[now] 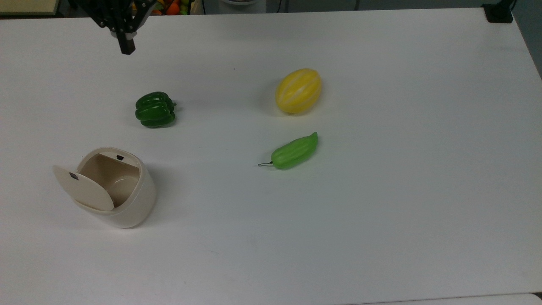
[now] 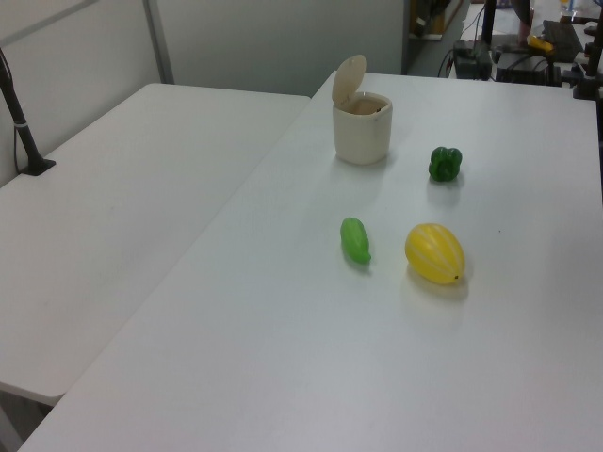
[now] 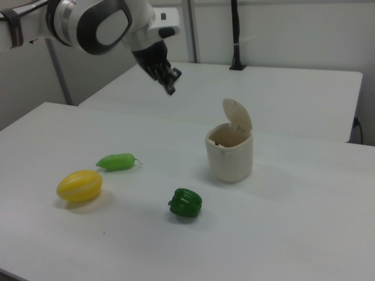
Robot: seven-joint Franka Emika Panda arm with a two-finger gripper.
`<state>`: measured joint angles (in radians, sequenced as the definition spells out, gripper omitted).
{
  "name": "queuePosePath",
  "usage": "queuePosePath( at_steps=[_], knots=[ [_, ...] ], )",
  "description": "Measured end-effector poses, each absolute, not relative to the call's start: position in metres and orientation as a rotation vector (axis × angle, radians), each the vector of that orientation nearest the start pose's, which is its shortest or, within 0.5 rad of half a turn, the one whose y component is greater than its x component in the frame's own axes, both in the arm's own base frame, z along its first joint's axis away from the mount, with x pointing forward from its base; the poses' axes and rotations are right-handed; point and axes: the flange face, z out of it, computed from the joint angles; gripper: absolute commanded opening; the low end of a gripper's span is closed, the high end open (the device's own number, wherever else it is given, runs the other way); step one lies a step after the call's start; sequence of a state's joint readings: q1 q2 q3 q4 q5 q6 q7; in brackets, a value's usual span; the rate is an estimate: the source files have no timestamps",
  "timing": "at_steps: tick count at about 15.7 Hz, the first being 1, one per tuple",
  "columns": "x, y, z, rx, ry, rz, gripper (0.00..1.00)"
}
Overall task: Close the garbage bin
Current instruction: 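Move the gripper toward the open lid of the cream bin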
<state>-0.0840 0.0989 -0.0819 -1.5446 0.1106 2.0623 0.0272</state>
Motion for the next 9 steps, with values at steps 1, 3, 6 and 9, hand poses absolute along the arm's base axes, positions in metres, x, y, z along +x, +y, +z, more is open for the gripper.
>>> queuePosePath(
  at_steps=[1, 3, 6, 9],
  knots=[
    [0.624, -0.096, 0.635, -2.959, 0.381, -0.718, 0.0],
    [0.634, -0.097, 0.639, -2.903, 0.467, -0.848, 0.0],
    [0.646, -0.1, 0.644, -2.823, 0.538, -1.025, 0.0],
    [0.657, -0.102, 0.65, -2.751, 0.551, -1.198, 0.0]
  ],
)
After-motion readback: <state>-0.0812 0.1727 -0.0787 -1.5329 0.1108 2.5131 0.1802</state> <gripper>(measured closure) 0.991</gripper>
